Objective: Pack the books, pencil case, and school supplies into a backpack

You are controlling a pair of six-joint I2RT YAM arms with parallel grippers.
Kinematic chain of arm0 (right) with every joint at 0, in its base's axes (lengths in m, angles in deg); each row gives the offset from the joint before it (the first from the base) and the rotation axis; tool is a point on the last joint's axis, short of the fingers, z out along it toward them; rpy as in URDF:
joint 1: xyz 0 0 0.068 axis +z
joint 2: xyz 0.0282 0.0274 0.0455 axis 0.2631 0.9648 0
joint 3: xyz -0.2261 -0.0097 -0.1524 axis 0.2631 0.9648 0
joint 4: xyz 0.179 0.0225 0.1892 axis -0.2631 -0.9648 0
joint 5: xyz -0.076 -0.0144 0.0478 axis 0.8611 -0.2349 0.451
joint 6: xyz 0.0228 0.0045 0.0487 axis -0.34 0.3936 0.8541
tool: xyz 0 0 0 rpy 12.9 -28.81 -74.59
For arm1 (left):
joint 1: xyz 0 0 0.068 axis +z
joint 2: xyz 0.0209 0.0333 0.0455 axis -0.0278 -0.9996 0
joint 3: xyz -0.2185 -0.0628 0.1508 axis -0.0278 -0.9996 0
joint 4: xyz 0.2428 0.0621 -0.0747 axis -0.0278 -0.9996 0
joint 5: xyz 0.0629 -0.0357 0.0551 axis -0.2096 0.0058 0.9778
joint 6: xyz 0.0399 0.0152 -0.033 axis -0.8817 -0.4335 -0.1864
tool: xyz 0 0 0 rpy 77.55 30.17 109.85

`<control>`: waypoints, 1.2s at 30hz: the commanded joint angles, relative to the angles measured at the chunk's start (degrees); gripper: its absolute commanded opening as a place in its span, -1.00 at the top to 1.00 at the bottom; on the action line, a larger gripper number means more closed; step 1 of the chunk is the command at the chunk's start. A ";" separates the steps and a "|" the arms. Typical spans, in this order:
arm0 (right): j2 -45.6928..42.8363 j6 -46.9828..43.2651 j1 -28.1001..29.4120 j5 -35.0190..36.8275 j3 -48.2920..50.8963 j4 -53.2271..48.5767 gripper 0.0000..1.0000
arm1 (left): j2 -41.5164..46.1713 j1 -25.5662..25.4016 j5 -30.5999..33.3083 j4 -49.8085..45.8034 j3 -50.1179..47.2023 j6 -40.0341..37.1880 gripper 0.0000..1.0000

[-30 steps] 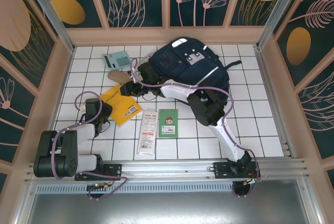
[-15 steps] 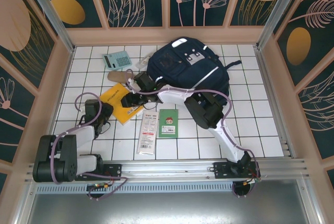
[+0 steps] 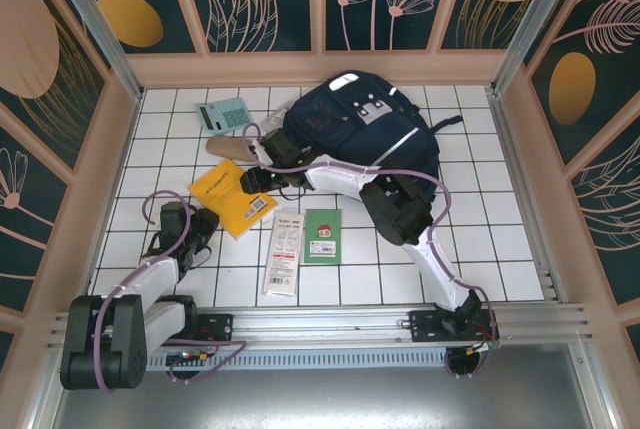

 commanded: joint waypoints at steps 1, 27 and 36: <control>-1.62 -2.62 -0.78 3.86 -2.73 -3.68 0.08 | -3.01 -0.41 -3.37 2.25 -0.43 0.17 0.19; 4.41 0.70 2.10 -16.09 -7.88 -4.41 0.07 | -14.38 -0.76 -4.65 9.77 -1.63 1.01 0.60; 1.16 8.32 1.03 -26.90 -5.48 4.85 0.07 | -15.41 -0.93 -5.01 11.07 -1.93 1.09 0.68</control>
